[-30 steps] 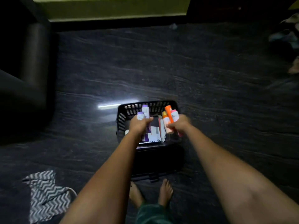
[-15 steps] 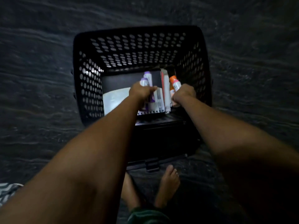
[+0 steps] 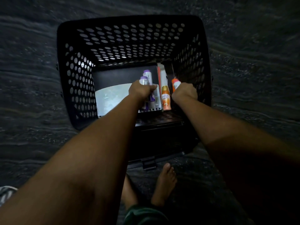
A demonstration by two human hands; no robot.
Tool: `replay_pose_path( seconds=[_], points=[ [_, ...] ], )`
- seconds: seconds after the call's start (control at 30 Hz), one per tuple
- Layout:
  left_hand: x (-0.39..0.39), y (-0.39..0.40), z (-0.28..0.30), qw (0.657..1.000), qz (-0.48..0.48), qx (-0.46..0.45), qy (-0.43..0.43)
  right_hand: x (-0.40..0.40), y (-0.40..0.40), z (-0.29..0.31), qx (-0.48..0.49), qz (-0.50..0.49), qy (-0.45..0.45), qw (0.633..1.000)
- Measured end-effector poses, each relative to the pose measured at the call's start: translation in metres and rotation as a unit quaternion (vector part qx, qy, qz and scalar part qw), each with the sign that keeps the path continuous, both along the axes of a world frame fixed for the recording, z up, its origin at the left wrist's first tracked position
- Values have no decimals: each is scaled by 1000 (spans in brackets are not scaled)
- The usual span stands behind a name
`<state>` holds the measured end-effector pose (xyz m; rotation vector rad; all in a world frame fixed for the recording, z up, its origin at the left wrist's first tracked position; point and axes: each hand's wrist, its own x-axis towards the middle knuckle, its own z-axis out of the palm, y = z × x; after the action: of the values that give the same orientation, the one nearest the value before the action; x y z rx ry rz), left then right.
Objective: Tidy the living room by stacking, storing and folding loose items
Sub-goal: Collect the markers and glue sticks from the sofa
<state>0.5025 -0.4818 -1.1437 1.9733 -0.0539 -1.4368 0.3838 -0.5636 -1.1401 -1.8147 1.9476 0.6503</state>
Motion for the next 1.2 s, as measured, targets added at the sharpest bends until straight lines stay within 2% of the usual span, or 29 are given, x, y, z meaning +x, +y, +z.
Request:
replay_pose_path(
  seconds=[0.1, 0.17, 0.27, 0.33, 0.5, 0.57, 0.6, 0.67, 0.73, 0.77, 0.83, 0.97, 1.1, 1.2],
  points=[
    [2, -1, -4, 1000, 8, -9, 7, -1, 0, -1, -26, 5, 11, 1000],
    [3, 2, -7, 1000, 12, -5, 13, -1, -1, -1, -27, -13, -26, 999],
    [3, 7, -9, 1000, 15, -3, 18, 4, -1, 1, 27, -101, -109, 989],
    [3, 9, -7, 1000, 14, -4, 19, 9, 2, -4, 37, -139, -117, 983],
    [-2, 8, -2, 999, 18, -15, 26, 4, 4, -4, 0, -115, -80, 990],
    [-5, 5, 0, 999, 22, -21, 39, 4, 3, 0, -19, -78, -123, 989],
    [-7, 3, 1, 998, 31, -27, 45, 6, 3, 2, -3, -73, -184, 980],
    [-11, -1, 4, 995, 66, -45, 66, 11, 7, 4, 80, -111, -321, 937],
    [-14, -7, 6, 987, 103, -65, 100, 16, 13, 11, 188, -165, -391, 886],
    [-15, -11, 9, 984, 115, -73, 114, 17, 15, 15, 229, -198, -411, 860],
    [-16, -19, 10, 982, 112, -79, 128, 16, 15, 16, 263, -245, -423, 832],
    [-14, -33, 8, 989, 77, -41, 120, 8, 10, 8, 281, -269, -417, 821],
    [-14, -34, 0, 992, 62, 3, 107, 15, -1, 4, 161, -267, -365, 877],
    [-12, -35, -4, 994, 76, 0, 73, 12, -22, -33, 74, -270, -316, 906]
  ],
)
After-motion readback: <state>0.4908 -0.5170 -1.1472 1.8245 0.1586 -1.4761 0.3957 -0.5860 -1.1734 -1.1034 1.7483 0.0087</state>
